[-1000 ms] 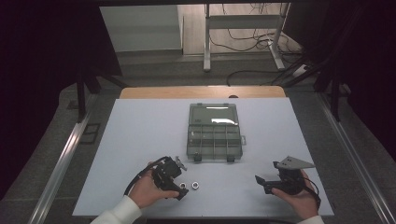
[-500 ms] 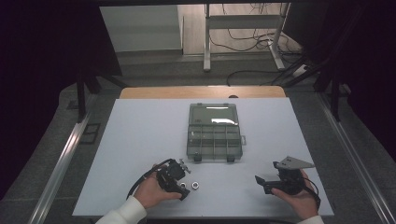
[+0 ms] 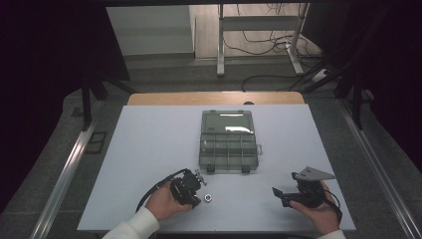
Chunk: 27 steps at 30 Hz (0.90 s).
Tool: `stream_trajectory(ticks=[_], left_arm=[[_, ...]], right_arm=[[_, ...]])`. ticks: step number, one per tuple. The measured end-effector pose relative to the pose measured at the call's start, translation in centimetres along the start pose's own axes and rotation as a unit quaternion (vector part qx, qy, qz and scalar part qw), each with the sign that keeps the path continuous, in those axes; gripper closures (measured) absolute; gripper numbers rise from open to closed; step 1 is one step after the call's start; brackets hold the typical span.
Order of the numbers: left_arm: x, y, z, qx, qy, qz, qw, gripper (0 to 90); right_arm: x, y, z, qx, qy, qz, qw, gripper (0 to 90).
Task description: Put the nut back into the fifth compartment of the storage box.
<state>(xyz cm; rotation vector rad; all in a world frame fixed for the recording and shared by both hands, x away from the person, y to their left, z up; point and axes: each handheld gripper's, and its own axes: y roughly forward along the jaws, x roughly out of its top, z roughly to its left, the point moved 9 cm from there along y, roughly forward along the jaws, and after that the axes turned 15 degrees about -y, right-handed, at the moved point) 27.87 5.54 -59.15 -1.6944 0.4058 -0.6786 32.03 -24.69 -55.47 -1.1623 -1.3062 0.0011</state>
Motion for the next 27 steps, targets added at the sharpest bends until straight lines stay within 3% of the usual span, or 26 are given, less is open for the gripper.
stream_trajectory(ticks=[11,27], left_arm=[[0.0,-0.1,0.1,-0.006,0.005,0.005,1.0000,69.7],[0.8,-2.9,1.2,-0.019,-0.013,-0.033,0.9992,69.7]], right_arm=[[0.0,0.0,-0.1,-0.001,0.001,0.000,1.0000,9.7],[0.0,0.0,0.0,0.000,0.000,0.000,1.0000,9.7]])
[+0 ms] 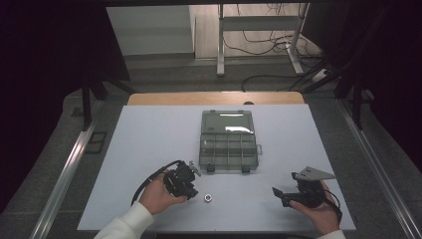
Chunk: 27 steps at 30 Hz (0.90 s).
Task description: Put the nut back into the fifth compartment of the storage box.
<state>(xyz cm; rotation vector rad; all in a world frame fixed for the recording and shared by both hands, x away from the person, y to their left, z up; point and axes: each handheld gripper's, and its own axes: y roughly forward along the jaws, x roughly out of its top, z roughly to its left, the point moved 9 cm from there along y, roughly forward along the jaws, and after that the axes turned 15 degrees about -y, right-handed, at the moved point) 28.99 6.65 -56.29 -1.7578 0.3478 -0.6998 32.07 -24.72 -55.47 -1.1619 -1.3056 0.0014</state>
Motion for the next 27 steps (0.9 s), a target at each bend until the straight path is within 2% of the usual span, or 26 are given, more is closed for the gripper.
stream_trajectory(ticks=[2,6,27], left_arm=[[0.3,-0.4,0.0,-0.010,-0.003,-0.006,0.9999,69.7],[1.0,-1.1,0.3,-0.007,-0.006,-0.016,0.9998,69.7],[3.3,-2.8,0.6,-0.001,-0.006,-0.031,0.9995,69.7]], right_arm=[[0.0,0.0,0.0,0.000,0.001,0.000,1.0000,9.7],[0.0,0.0,0.0,-0.001,0.001,0.000,1.0000,9.8],[-0.1,-0.1,-0.2,-0.007,0.002,0.001,1.0000,9.9]])
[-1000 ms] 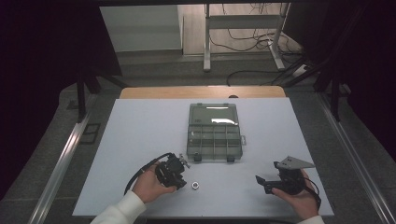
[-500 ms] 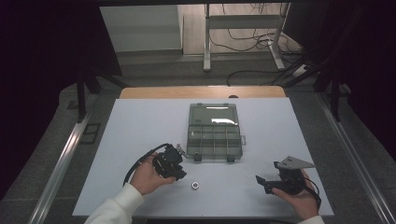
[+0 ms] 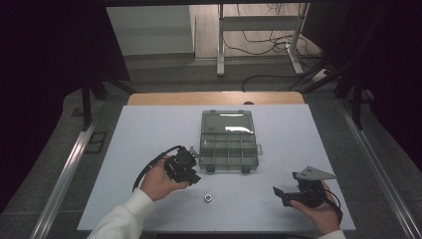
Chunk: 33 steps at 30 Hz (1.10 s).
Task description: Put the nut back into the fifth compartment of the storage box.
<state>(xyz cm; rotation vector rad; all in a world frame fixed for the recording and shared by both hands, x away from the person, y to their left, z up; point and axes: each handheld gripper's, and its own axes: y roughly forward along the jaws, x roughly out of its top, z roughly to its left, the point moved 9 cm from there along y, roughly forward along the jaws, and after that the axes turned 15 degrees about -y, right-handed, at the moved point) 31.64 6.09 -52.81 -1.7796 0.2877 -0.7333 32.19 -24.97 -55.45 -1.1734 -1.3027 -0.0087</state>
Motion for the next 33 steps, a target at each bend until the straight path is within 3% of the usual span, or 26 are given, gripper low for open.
stream_trajectory(ticks=[16,33], left_arm=[[1.5,-0.5,0.8,0.004,-0.013,-0.009,0.9999,69.7],[4.2,0.2,1.7,0.003,-0.025,0.007,0.9997,69.7]], right_arm=[[0.0,0.1,0.1,0.000,0.001,0.002,1.0000,9.9],[-0.1,0.1,0.0,0.000,-0.002,0.003,1.0000,9.9]])
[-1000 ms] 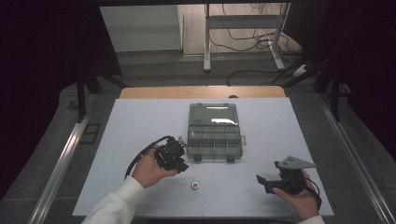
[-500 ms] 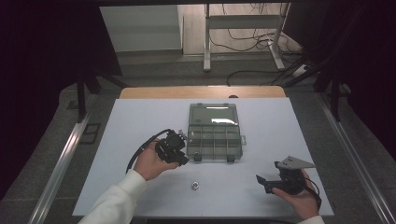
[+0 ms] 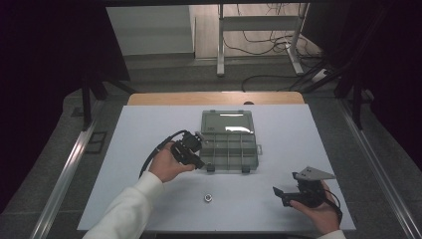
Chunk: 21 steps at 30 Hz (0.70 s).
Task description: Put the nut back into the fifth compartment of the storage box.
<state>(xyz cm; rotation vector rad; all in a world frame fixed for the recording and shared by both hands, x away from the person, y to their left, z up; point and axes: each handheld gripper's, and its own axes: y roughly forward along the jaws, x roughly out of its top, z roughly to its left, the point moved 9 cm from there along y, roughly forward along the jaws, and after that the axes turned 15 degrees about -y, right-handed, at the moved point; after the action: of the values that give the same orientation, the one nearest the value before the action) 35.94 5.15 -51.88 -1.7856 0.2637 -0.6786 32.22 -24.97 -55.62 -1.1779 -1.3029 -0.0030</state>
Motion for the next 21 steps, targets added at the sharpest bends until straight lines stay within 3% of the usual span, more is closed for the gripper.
stream_trajectory(ticks=[9,21], left_arm=[[1.2,0.5,0.2,0.002,0.001,0.008,1.0000,69.7],[3.3,1.5,1.0,0.004,-0.019,-0.005,0.9998,69.7]], right_arm=[[0.0,0.0,0.0,0.001,-0.001,0.001,1.0000,9.9],[0.0,0.0,0.1,0.003,-0.001,0.000,1.0000,9.9]])
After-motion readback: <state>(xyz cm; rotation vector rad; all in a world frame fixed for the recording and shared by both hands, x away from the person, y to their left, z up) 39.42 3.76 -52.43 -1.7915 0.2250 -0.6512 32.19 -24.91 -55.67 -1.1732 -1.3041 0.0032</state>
